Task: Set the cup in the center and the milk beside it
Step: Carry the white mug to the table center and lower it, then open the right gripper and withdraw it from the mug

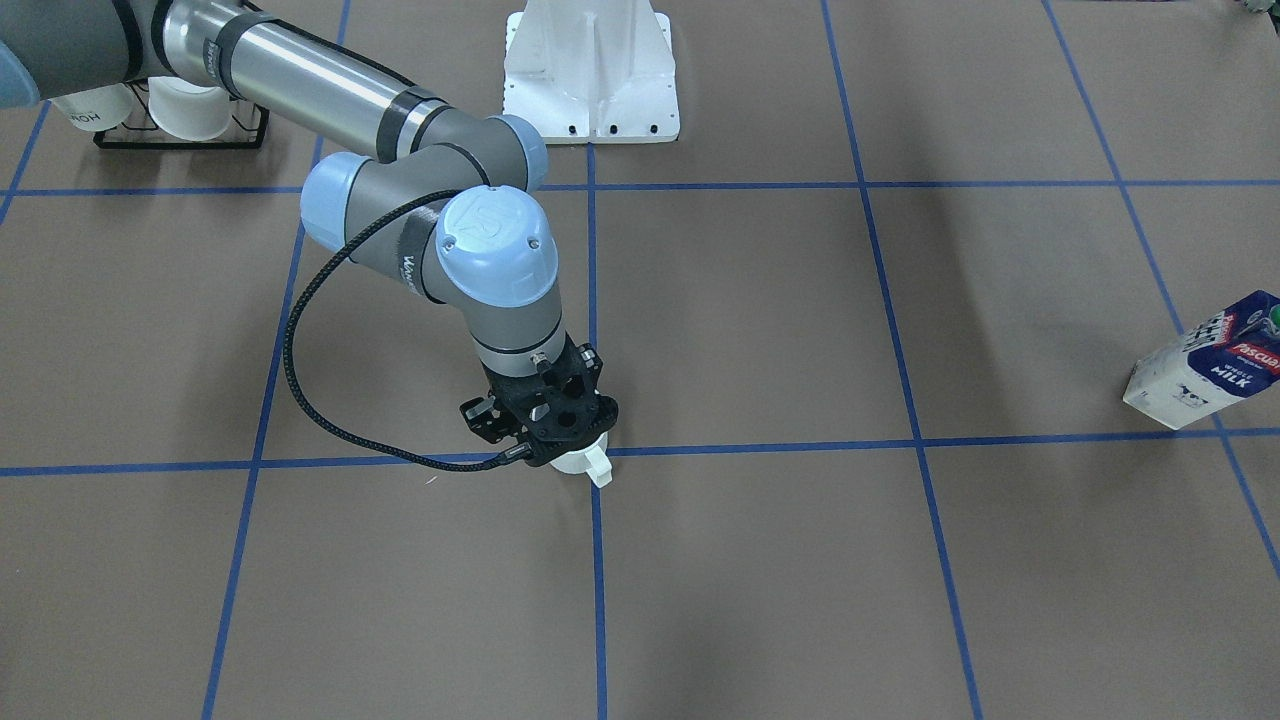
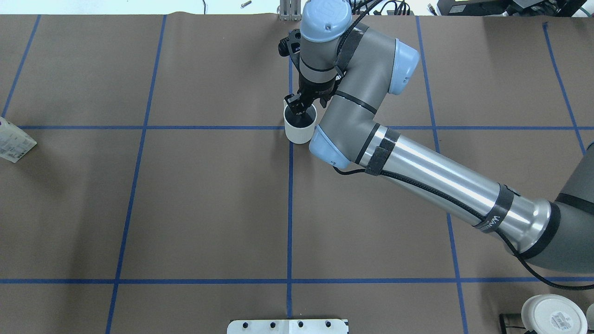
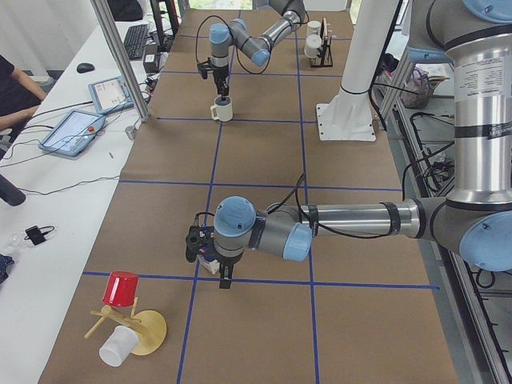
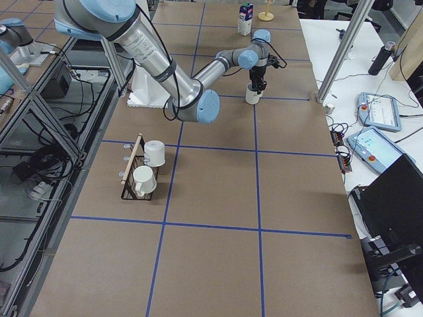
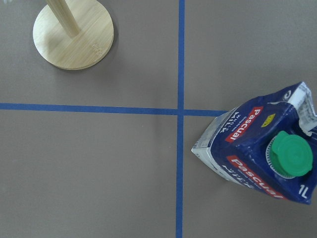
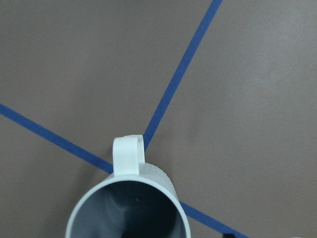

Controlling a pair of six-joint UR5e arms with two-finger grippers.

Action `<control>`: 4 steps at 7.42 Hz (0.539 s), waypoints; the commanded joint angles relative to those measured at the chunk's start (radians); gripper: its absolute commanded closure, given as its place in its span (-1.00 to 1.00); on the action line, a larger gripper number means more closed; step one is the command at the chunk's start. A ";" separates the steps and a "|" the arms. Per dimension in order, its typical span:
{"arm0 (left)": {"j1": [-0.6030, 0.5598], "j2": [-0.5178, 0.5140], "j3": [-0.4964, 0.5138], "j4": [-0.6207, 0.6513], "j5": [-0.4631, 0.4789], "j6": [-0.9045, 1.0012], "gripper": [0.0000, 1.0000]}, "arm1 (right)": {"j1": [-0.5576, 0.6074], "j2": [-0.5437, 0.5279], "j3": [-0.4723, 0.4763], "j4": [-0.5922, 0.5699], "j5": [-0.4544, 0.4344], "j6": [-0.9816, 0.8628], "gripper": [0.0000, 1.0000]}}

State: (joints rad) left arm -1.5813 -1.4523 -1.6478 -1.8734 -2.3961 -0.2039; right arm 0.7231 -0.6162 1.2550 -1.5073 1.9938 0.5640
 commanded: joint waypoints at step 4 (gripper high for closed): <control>-0.006 -0.088 -0.099 0.010 0.008 0.058 -0.93 | 0.194 -0.161 0.228 -0.079 0.170 0.007 -1.00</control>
State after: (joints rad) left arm -1.5885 -1.5071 -1.7390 -1.8625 -2.3937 -0.1829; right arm 0.8624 -0.7096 1.4118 -1.5739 2.1225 0.5705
